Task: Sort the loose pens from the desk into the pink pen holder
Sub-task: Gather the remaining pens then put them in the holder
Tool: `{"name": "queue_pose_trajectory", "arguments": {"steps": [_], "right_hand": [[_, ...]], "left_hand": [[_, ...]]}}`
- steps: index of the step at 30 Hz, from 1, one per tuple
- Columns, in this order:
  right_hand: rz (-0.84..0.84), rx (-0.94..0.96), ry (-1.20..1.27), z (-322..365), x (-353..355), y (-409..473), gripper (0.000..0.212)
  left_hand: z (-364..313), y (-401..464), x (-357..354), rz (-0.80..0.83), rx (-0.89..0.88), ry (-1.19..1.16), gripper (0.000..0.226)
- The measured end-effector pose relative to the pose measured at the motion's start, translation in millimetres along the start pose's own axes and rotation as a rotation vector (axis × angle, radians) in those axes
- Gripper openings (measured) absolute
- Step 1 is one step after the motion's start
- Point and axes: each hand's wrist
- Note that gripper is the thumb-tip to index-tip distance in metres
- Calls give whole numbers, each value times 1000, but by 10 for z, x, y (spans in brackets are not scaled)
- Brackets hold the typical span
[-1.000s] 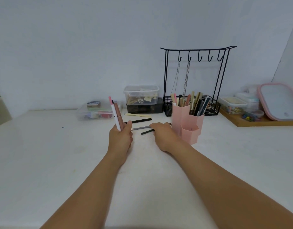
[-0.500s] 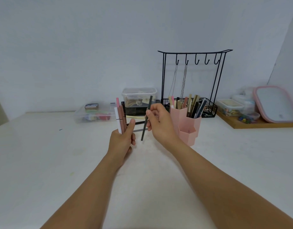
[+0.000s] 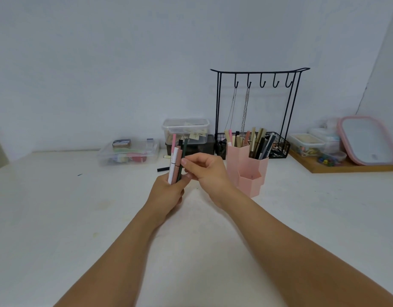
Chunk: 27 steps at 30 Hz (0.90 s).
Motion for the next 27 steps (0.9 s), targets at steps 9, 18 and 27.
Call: {"name": "queue_pose_trajectory", "arguments": {"steps": [9,18,27], "right_hand": [[42,107,-488,-153,73,46,38],[267,-42,-1230,-432,321,175,48],[242,-71,-1407,-377,298,172,46]], "left_hand": [[-4,20,12,-186,43,-97,39],[61,115,45,-414,113,-210,36],[51,98,36,-388,115,-144,39]]}}
Point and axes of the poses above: each hand's wrist, its own y-axis towards the middle knuckle, its own x-axis out of the back of the hand, z = x × y, and after that the axes turned 8 degrees about y, right-handed
